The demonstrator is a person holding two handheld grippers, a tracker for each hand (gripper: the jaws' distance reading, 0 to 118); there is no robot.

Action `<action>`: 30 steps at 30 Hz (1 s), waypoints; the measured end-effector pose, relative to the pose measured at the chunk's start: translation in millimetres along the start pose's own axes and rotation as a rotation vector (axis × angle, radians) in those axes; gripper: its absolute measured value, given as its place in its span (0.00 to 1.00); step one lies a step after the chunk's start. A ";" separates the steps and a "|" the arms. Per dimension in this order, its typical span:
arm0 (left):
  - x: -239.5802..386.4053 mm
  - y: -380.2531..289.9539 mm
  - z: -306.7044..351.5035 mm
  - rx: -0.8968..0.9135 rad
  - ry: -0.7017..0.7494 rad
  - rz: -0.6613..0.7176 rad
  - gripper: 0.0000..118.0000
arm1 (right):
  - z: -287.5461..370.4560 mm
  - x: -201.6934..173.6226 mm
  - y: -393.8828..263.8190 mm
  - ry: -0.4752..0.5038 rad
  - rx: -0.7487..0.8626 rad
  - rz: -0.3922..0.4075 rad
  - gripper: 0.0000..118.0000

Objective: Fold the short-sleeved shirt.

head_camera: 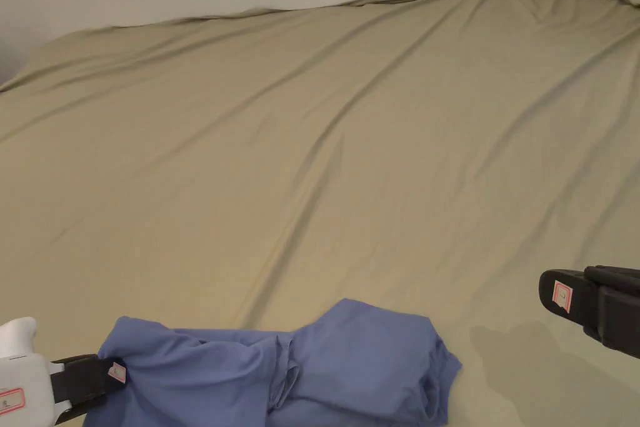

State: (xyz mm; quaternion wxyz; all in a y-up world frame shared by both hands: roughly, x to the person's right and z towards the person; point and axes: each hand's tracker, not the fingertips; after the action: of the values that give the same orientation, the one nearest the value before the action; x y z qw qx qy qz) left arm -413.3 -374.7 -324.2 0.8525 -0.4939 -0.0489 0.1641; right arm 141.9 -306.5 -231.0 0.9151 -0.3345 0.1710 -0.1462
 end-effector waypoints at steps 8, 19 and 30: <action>138.3 -13.9 -7.8 -0.082 -0.311 -0.027 0.08 | -10.7 2.0 -4.5 0.014 -0.016 -0.028 0.02; 278.1 -99.2 -185.4 -0.212 -0.193 -0.464 0.44 | -5.2 15.4 -10.2 -0.020 -0.043 -0.049 0.02; 207.6 -66.5 -70.7 0.077 -0.211 -0.260 0.71 | 31.8 39.2 -8.0 -0.078 0.114 -0.093 0.02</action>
State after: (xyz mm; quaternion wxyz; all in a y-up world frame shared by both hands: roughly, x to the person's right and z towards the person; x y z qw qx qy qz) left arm -185.1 -395.4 -319.4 0.8750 -0.4303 -0.1954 0.1051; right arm 189.0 -309.4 -211.3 0.9308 -0.2949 0.1109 -0.1850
